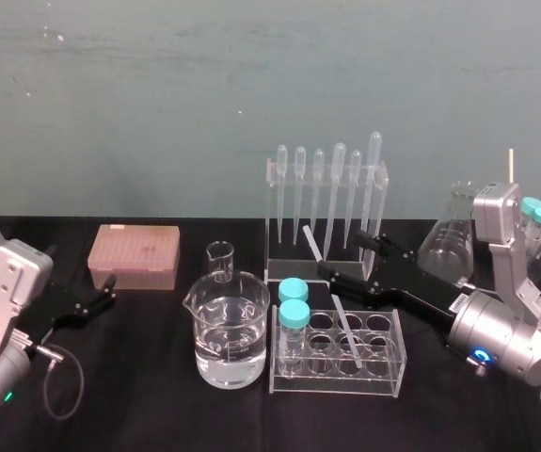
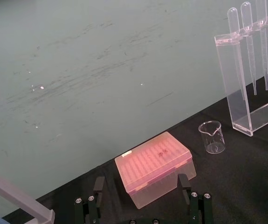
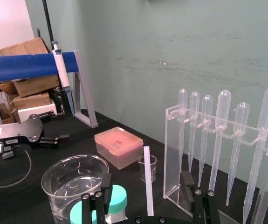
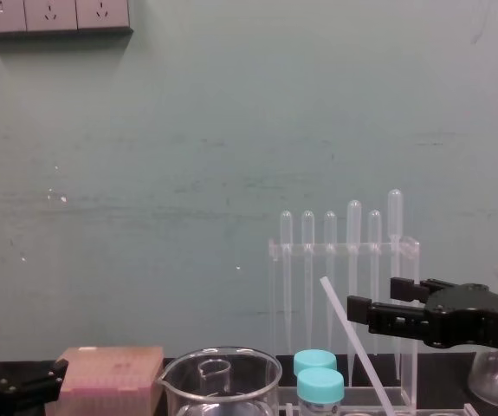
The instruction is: Pick up the stirring rod with one hand, then place it down.
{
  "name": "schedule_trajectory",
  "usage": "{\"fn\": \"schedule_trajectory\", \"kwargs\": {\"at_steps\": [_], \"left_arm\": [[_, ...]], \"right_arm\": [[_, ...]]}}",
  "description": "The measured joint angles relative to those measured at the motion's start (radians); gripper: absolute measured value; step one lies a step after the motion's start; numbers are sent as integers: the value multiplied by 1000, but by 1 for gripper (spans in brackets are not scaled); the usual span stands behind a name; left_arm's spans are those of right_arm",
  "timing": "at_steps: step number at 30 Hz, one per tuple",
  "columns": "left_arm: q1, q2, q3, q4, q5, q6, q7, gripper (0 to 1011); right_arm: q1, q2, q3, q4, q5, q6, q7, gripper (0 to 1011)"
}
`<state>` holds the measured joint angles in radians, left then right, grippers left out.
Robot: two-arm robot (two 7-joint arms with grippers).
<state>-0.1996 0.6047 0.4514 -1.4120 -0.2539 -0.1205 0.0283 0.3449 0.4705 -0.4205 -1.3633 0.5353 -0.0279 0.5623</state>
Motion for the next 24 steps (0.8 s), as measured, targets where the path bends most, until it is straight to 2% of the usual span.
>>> {"fn": "schedule_trajectory", "kwargs": {"at_steps": [1,4,11,13,17,18,19,22,24], "left_arm": [[0,0,0,0,0,0,0,1000],[0,0,0,0,0,0,0,1000],[0,0,0,0,0,0,0,1000],[0,0,0,0,0,0,0,1000],[0,0,0,0,0,0,0,1000],[0,0,0,0,0,0,0,1000],[0,0,0,0,0,0,0,1000],[0,0,0,0,0,0,0,1000],[0,0,0,0,0,0,0,1000]], "right_arm": [[0,0,0,0,0,0,0,947],[0,1,0,-2,0,4,0,1003],[-36,35,24,-56,-1,31,-29,1003],[-81,60,59,-97,-11,48,-94,1003],[-136,72,108,-131,-55,61,-219,1003],[-149,72,121,-137,-70,63,-258,1003],[-172,68,144,-144,-105,63,-338,1003],[-203,52,179,-147,-156,65,-454,1003],[-213,42,191,-143,-169,68,-488,1003]]}}
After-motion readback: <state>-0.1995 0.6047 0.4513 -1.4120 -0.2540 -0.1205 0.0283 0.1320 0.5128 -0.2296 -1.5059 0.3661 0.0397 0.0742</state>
